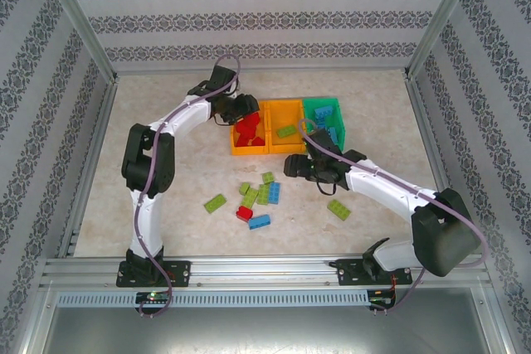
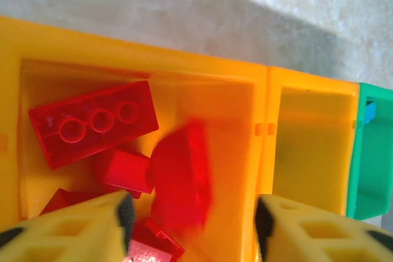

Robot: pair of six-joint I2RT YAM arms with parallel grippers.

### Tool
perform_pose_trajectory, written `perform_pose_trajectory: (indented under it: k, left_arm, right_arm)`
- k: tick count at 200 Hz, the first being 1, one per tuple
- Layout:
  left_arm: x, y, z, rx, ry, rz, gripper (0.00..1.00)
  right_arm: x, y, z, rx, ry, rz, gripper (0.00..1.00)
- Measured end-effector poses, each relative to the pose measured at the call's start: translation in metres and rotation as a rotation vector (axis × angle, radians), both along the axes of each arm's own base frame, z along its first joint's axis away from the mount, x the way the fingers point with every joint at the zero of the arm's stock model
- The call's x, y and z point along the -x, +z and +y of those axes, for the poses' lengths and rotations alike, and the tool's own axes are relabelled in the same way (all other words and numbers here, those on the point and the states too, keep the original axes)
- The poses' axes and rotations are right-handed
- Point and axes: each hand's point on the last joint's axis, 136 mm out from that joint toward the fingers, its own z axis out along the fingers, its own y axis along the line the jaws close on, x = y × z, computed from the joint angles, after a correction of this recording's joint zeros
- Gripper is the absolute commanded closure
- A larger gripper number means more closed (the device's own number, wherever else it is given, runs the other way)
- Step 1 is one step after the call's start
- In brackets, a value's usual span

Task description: Sort the legos into containers by color

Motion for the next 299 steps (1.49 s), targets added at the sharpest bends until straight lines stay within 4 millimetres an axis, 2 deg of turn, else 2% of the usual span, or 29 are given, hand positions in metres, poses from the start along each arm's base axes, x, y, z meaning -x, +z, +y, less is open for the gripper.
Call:
perform_pose_trajectory:
  k: [43, 60, 100, 128, 154, 211, 235, 272, 299]
  left_arm:
    - [0.009, 0.011, -0.013, -0.008, -0.029, -0.027, 0.18]
    - [0.017, 0.023, -0.015, -0.013, -0.043, -0.051, 0.0]
    - [0.04, 0.057, -0.009, -0.024, -0.046, -0.116, 0.0]
    - [0.055, 0.066, 0.003, -0.049, -0.034, -0.143, 0.0]
    - [0.07, 0.058, 0.016, -0.09, -0.022, -0.134, 0.01]
    - [0.102, 0.025, 0.062, -0.153, 0.059, -0.066, 0.01]
    - [0.107, 0.024, 0.076, -0.168, 0.091, -0.068, 0.01]
    - [0.113, 0.025, 0.085, -0.17, 0.115, -0.068, 0.01]
    - [0.115, 0.024, 0.095, -0.174, 0.144, -0.062, 0.01]
  right_arm:
    - [0.01, -0.007, 0.016, 0.032, 0.05, 0.024, 0.21]
    - [0.014, -0.014, 0.024, 0.049, 0.066, 0.044, 0.21]
    - [0.013, -0.024, 0.042, 0.082, 0.097, 0.061, 0.21]
    - [0.001, -0.021, 0.063, 0.109, 0.15, 0.032, 0.21]
    - [-0.01, -0.024, 0.082, 0.132, 0.207, 0.018, 0.22]
    - [-0.018, -0.051, 0.093, 0.209, 0.284, 0.06, 0.27]
    - [-0.02, -0.058, 0.097, 0.234, 0.314, 0.071, 0.34]
    - [-0.017, -0.064, 0.1, 0.26, 0.346, 0.089, 0.46]
    - [-0.015, -0.069, 0.098, 0.274, 0.353, 0.104, 0.59]
